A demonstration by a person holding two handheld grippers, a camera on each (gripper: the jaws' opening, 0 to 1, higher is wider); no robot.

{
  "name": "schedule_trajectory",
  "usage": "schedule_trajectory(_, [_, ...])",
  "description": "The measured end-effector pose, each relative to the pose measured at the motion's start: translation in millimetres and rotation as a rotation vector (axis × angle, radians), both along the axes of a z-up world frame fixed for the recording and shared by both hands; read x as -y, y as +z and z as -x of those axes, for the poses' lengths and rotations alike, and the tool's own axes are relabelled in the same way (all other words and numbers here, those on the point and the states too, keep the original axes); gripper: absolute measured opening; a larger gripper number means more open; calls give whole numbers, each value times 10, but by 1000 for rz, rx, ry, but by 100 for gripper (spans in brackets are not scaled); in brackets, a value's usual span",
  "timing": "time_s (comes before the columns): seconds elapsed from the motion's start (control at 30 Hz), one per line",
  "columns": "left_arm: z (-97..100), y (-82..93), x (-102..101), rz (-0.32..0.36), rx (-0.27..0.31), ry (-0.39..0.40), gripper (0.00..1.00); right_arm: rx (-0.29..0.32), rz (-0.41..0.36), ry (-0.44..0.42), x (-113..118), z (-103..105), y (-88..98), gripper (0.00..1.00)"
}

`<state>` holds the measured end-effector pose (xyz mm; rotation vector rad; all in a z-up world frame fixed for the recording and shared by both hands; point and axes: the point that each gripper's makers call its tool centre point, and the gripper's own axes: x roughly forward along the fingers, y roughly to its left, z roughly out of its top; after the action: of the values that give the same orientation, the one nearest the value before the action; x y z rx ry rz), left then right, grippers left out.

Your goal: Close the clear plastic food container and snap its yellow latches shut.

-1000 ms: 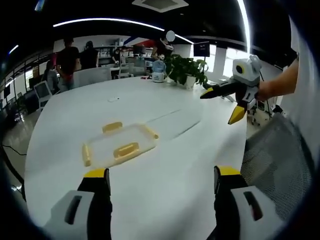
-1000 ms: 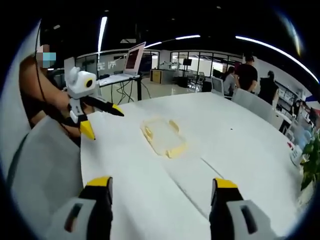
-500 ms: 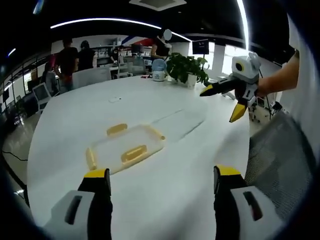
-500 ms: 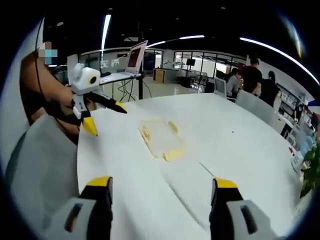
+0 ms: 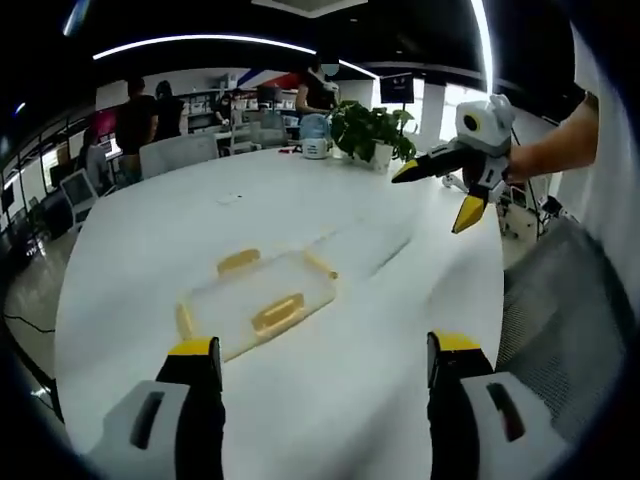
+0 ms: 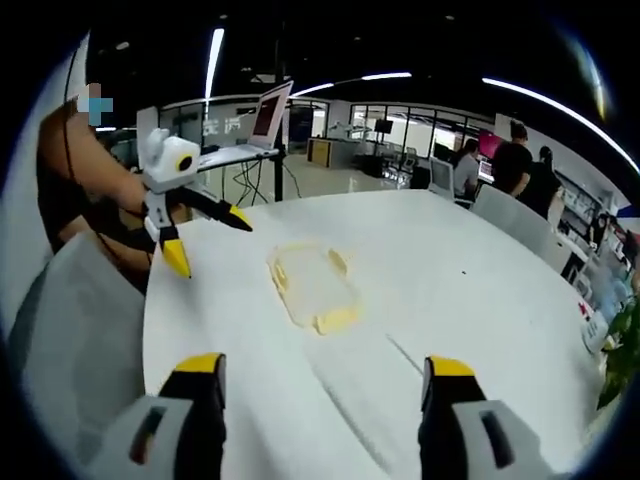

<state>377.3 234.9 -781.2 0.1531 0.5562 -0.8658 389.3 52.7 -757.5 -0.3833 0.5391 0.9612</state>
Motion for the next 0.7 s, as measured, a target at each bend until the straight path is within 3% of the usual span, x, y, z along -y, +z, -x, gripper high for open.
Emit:
schedule_trajectory(0.47, [-143,-29,-102,-34,7,-34,81,-4,37,57,-112,-104,-50,77])
schedule_trajectory(0.7, [-220,-72,-186,-88,15,-72,80,-4,57,93,-177,-166,-68,77])
